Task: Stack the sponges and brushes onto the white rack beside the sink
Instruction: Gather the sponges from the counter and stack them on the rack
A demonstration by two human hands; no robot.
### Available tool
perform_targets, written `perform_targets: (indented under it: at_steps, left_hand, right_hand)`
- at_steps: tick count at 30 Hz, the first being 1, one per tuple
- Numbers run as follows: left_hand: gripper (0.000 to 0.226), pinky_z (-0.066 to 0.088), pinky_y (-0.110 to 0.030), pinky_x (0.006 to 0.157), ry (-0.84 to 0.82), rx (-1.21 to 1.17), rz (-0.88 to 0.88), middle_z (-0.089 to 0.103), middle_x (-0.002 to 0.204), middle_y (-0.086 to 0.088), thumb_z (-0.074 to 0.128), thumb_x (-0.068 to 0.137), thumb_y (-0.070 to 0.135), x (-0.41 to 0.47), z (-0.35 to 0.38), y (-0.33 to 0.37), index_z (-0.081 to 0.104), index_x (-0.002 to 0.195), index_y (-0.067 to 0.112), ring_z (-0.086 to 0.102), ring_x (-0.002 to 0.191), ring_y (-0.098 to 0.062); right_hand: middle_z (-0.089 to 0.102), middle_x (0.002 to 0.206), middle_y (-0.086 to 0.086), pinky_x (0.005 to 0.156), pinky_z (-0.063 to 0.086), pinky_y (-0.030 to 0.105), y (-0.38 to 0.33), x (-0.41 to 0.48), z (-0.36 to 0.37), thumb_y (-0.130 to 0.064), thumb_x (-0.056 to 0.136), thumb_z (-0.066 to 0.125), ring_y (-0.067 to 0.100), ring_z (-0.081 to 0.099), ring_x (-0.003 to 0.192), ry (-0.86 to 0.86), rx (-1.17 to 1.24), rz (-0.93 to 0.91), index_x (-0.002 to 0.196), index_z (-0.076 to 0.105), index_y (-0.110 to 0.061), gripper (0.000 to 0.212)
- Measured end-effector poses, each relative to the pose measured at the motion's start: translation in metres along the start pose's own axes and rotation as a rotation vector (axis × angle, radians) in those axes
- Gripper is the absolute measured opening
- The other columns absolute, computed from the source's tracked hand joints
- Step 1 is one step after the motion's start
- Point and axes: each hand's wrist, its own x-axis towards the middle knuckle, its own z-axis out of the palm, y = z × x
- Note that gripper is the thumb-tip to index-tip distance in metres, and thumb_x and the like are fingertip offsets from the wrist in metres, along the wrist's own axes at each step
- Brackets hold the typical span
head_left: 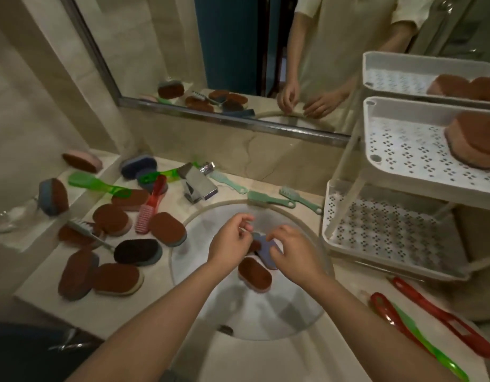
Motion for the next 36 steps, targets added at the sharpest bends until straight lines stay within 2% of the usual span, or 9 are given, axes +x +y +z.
perform_targets:
  at_steps: [2,5,9,14,22,25,28,30,36]
  left_hand:
    - [0.035,0.052,-0.034,0.083,-0.049,0.038,-0.032,0.062,0.093,0.018,0.055,0.087,0.014,0.008,-0.001,-0.018,0.054,0.109,0.041,0.059,0.083,-0.001]
    - [0.034,0.052,-0.033,0.083,-0.110,0.085,-0.059,0.062,0.095,0.016,0.054,0.086,0.012,0.022,-0.001,-0.042,0.057,0.112,0.034,0.059,0.084,-0.005]
    - [0.037,0.048,-0.027,0.086,-0.194,0.172,-0.044,0.059,0.113,0.010,0.059,0.084,0.013,0.041,0.004,-0.069,0.057,0.117,0.030,0.060,0.100,-0.011]
    - [0.054,0.046,-0.036,0.097,-0.315,0.251,-0.033,0.047,0.133,0.000,0.060,0.081,0.011,0.061,0.017,-0.098,0.048,0.132,0.025,0.053,0.116,-0.018]
    - [0.066,0.039,-0.036,0.106,-0.362,0.336,-0.019,0.043,0.140,-0.006,0.060,0.083,0.007,0.076,0.036,-0.129,0.035,0.143,0.014,0.041,0.128,-0.022]
    - [0.067,0.037,-0.036,0.107,-0.390,0.350,-0.011,0.041,0.141,-0.009,0.056,0.084,0.002,0.081,0.041,-0.135,0.031,0.146,0.012,0.039,0.131,-0.024]
    - [0.069,0.035,-0.040,0.109,-0.412,0.414,-0.039,0.039,0.145,-0.010,0.054,0.086,0.003,0.085,0.048,-0.139,0.027,0.148,0.015,0.034,0.136,-0.025]
    - [0.066,0.037,-0.042,0.108,-0.397,0.447,-0.051,0.041,0.143,-0.010,0.054,0.086,0.005,0.089,0.052,-0.141,0.030,0.147,0.015,0.035,0.135,-0.027]
    - [0.040,0.047,-0.041,0.090,-0.338,0.446,-0.036,0.051,0.123,-0.010,0.051,0.086,0.008,0.089,0.057,-0.145,0.052,0.125,0.012,0.050,0.112,-0.026]
  right_hand:
    - [0.062,0.108,0.002,0.075,0.040,0.028,0.006,0.003,0.019,-0.016,0.085,0.058,0.023,0.056,0.102,-0.038,-0.005,0.067,0.106,0.068,-0.017,0.024]
    - [0.063,0.118,0.002,0.082,0.043,0.030,0.016,0.008,0.046,-0.017,0.083,0.060,0.025,0.056,0.109,-0.078,-0.011,0.177,0.110,0.068,-0.018,0.028]
    - [0.060,0.123,0.002,0.085,0.044,0.031,0.029,0.014,0.080,-0.023,0.083,0.060,0.025,0.053,0.115,-0.177,-0.037,0.338,0.121,0.064,-0.022,0.038]
    - [0.060,0.125,-0.004,0.086,0.046,0.030,0.044,0.016,0.118,-0.029,0.081,0.062,0.021,0.053,0.115,-0.293,-0.030,0.482,0.124,0.059,-0.027,0.044]
    - [0.064,0.112,-0.003,0.085,0.052,0.036,0.049,0.015,0.160,-0.046,0.084,0.065,0.021,0.059,0.101,-0.265,-0.037,0.469,0.118,0.062,-0.027,0.039]
    - [0.067,0.106,-0.003,0.083,0.052,0.035,0.051,0.014,0.169,-0.038,0.083,0.067,0.021,0.061,0.094,-0.226,-0.080,0.475,0.114,0.064,-0.027,0.033]
    - [0.065,0.111,-0.002,0.086,0.049,0.036,0.054,0.009,0.177,-0.029,0.081,0.067,0.022,0.059,0.099,-0.234,-0.132,0.483,0.118,0.061,-0.026,0.038]
    - [0.063,0.116,-0.001,0.088,0.048,0.037,0.056,0.007,0.181,-0.028,0.081,0.067,0.023,0.058,0.102,-0.246,-0.148,0.498,0.123,0.057,-0.025,0.043]
    - [0.060,0.122,0.002,0.090,0.047,0.037,0.057,0.005,0.185,-0.035,0.079,0.069,0.026,0.058,0.102,-0.243,-0.114,0.547,0.133,0.047,-0.024,0.059]
